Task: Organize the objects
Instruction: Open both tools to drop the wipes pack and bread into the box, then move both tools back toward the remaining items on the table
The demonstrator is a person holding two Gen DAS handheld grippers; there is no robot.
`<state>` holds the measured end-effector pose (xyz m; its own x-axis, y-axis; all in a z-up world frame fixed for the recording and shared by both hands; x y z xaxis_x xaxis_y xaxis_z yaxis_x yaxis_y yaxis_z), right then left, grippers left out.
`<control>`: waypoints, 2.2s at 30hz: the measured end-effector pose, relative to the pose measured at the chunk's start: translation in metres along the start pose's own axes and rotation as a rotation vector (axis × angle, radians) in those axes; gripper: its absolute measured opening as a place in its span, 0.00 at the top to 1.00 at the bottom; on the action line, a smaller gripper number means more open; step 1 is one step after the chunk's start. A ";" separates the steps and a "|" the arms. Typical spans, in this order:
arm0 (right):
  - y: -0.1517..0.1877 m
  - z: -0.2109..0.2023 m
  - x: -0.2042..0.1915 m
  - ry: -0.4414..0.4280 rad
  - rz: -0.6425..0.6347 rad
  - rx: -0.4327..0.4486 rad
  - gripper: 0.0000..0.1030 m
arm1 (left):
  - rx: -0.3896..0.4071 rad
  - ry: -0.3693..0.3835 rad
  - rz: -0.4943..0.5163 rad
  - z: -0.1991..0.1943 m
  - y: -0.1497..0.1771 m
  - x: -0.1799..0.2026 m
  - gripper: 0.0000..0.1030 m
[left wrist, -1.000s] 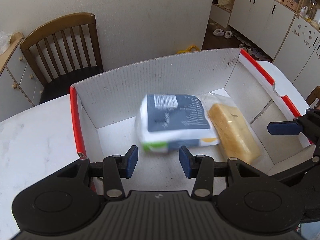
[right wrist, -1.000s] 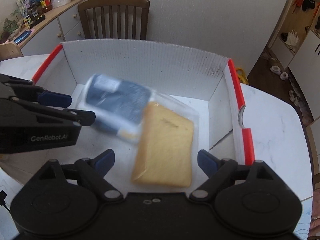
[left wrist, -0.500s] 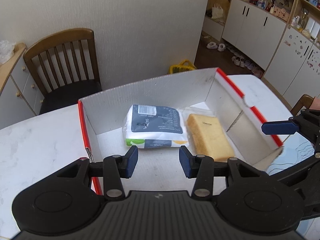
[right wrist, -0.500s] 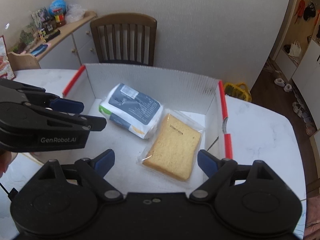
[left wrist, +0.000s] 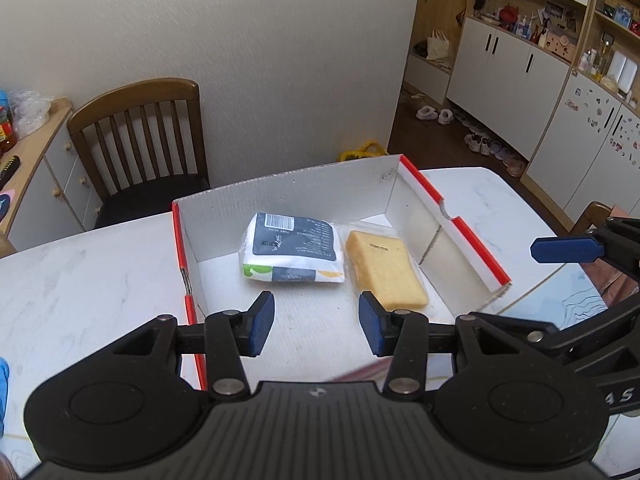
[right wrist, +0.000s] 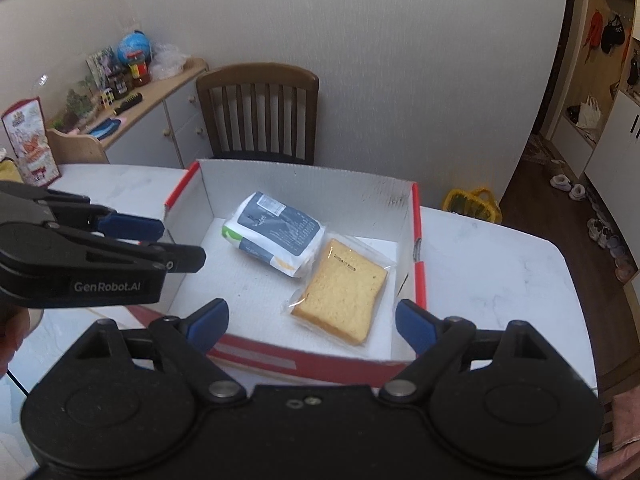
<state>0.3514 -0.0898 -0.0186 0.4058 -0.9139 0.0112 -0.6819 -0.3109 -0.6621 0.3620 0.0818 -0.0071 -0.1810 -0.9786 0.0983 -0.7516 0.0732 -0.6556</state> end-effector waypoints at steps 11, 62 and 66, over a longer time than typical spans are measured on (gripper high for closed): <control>0.034 -0.052 0.010 -0.096 0.039 0.077 0.00 | 0.069 -0.015 -0.014 -0.048 0.035 0.023 0.36; 0.247 -0.073 -0.037 -0.103 -0.131 -0.109 0.01 | -0.131 -0.212 -0.114 -0.056 0.273 0.047 0.01; 0.248 -0.066 -0.042 -0.092 -0.163 -0.123 0.01 | -0.141 -0.188 -0.139 -0.052 0.277 0.044 0.00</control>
<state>0.1251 -0.1459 -0.1342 0.5667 -0.8230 0.0379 -0.6697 -0.4870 -0.5606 0.1129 0.0686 -0.1457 0.0410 -0.9987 0.0312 -0.8444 -0.0513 -0.5333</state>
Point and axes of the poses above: each gripper's, at about its wrist camera, not at the fingertips, and z roughly the way its jaws point, x to its right, y to its underside, the point moved 1 cm from there along z, roughly the way its jaws point, and after that the axes turned 4 degrees about -z, right-handed, at the moved point
